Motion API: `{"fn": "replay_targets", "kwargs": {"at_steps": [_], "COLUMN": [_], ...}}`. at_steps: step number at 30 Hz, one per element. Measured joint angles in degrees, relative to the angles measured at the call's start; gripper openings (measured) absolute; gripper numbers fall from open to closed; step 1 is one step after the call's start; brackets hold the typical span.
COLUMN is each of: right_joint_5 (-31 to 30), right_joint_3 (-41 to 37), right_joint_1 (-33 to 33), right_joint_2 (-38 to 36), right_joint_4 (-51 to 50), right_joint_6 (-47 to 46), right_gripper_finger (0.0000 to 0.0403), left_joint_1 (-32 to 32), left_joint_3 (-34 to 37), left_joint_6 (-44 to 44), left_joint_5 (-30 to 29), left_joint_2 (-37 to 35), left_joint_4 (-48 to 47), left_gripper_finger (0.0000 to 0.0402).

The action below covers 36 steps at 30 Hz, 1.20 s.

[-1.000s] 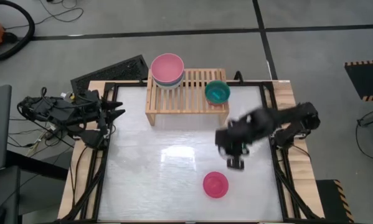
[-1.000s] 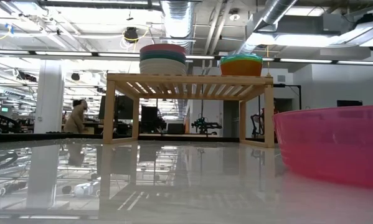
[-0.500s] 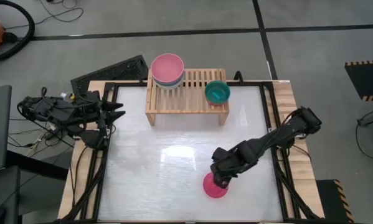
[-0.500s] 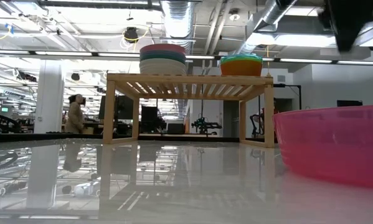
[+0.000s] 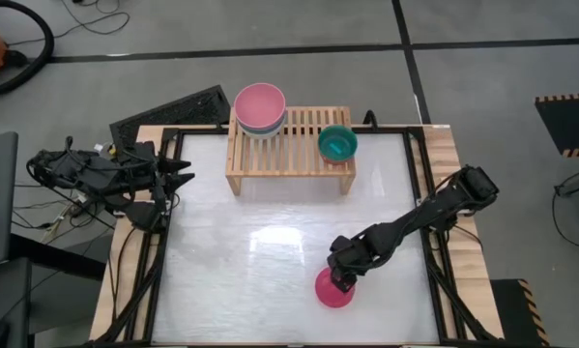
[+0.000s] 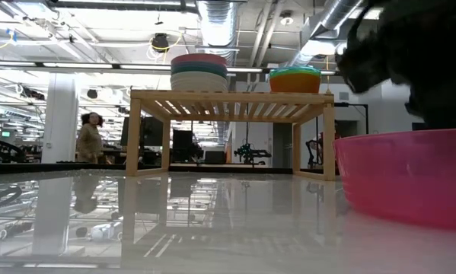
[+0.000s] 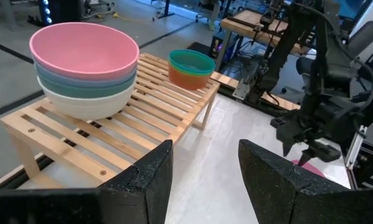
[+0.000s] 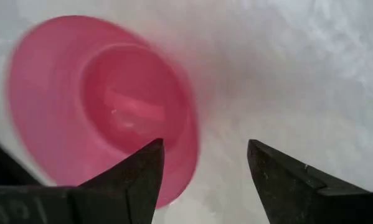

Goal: Place and stack bowls onto a shelf
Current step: Stack the small pink bowl on top of the small blue bowl

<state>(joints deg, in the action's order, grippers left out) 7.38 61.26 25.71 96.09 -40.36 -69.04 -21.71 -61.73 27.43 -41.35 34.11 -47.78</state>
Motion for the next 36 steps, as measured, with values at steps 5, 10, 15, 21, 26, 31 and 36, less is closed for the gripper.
{"fn": "replay_targets", "kwargs": {"at_steps": [5,10,15,21,26,31,36], "right_joint_5": [0.4,0.5,0.4,2.9,6.9,1.2,-10.3], "right_joint_3": [-4.0,-4.8,-4.8,-3.1,4.7,15.2,26.0], "right_joint_1": [-0.4,-0.4,-1.1,-2.9,-8.0,-16.9,-28.1], "right_joint_2": [0.0,0.0,0.0,-1.1,-6.7,-14.1,-19.9], "right_joint_4": [6.4,7.2,6.8,5.6,-0.6,-9.2,-14.3], "right_joint_6": [-0.1,0.4,0.2,3.0,11.7,20.3,27.0], "right_gripper_finger": [0.0243,0.0158,0.0029,0.0024,0.0023,0.0023,0.0023], "left_joint_1": [0.0,0.0,0.0,0.0,0.0,0.0,0.0], "left_joint_3": [0.0,0.0,0.0,0.0,0.0,0.0,0.0], "left_joint_6": [-0.2,0.1,0.1,0.1,0.8,0.9,1.3], "left_joint_5": [0.0,0.0,0.0,0.0,0.0,0.0,0.0], "left_joint_2": [0.0,0.0,0.0,0.0,0.0,0.0,0.0], "left_joint_4": [0.0,0.0,-0.6,-0.9,-0.9,-0.9,-0.9], "left_gripper_finger": [0.0167,0.0167,0.0167,0.0167,0.0167,0.0167,0.0167]}}
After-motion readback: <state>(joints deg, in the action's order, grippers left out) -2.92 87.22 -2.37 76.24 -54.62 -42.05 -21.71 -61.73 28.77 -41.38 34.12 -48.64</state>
